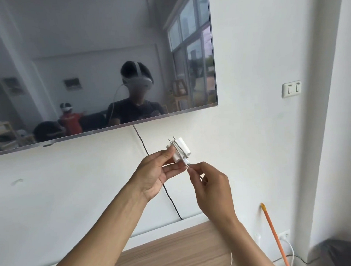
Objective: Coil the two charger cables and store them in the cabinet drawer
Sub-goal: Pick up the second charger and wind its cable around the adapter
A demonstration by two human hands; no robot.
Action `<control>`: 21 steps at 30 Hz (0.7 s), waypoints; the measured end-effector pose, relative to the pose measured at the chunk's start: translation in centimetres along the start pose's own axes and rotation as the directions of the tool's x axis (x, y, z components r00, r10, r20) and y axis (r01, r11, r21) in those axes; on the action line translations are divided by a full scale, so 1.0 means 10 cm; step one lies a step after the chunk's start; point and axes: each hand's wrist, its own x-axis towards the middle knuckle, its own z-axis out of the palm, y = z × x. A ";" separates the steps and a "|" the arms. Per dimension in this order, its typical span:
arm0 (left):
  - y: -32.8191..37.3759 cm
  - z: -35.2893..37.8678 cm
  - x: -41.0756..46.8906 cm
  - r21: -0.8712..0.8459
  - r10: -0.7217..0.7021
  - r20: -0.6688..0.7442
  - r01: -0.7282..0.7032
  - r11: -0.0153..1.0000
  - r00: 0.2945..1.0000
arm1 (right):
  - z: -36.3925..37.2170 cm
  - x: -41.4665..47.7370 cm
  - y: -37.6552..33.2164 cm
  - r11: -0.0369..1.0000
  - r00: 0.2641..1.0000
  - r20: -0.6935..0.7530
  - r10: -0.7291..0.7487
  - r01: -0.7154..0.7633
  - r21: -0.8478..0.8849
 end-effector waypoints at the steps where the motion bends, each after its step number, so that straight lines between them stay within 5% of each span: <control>1: -0.02 0.01 -0.01 0.005 0.001 0.009 -0.001 1.000 1.000 | -0.03 0.00 0.02 0.998 1.000 0.017 0.025 -0.025 0.058; 13: -0.15 0.00 -0.17 0.121 0.057 0.050 -0.063 0.991 0.997 | -0.01 -0.05 0.09 0.925 0.976 0.176 0.126 -0.180 0.334; 21: -0.05 -0.24 -0.44 0.630 0.130 0.292 -0.293 0.719 0.947 | -0.22 0.29 0.08 0.993 0.904 0.426 -0.015 0.065 -0.102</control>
